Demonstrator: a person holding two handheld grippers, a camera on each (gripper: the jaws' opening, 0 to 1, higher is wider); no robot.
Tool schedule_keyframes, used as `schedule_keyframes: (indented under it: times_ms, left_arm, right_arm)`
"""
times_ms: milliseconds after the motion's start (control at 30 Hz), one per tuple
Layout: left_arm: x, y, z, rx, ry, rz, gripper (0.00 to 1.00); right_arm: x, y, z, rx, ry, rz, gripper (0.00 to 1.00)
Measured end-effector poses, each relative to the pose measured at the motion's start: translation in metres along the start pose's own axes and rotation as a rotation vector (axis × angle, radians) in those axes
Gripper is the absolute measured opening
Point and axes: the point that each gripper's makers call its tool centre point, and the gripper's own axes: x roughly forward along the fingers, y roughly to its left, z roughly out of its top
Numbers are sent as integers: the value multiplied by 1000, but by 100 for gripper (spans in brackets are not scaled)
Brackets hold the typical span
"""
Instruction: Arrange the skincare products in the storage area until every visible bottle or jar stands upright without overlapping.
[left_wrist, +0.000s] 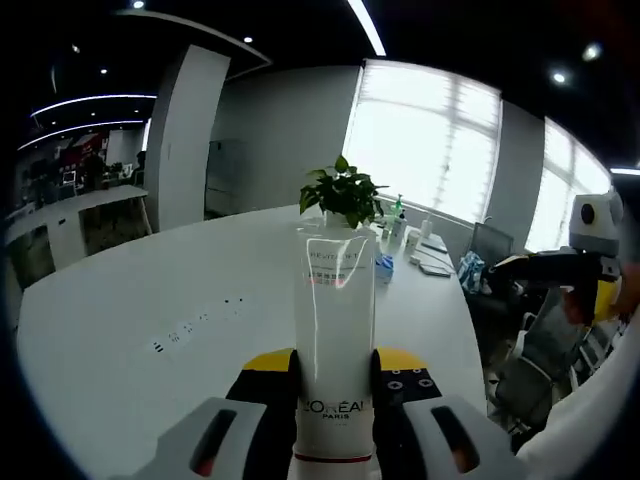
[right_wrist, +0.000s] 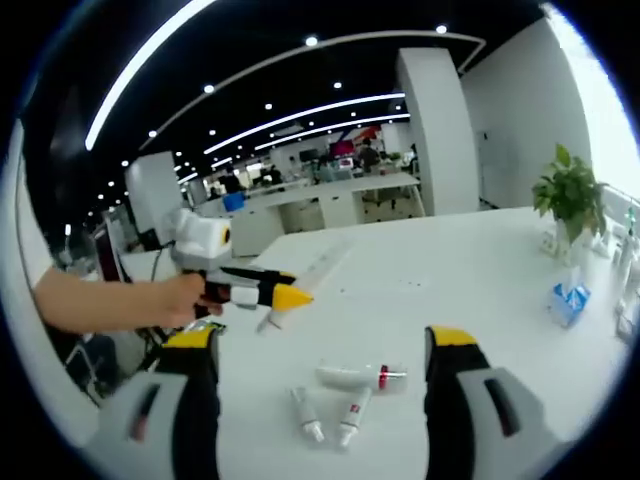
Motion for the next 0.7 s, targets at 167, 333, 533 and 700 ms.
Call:
schedule_keyframes:
  times_ms: [167,333,533,700]
  left_arm:
    - [-19,-5,15,-42,-67,63,26]
    - [-36,-18,22,-57,-125,93,26]
    - [-56,-30,11,-72,-123,143,26]
    - [-74,-39,-4,-88,-117,184,26]
  right_arm:
    - [17,1,7,3,-13,93,83]
    - [30,5,-10,66,32,190,83]
    - [42,23,-19,93,29,321,84]
    - [50,48,-21,130,11,447,81]
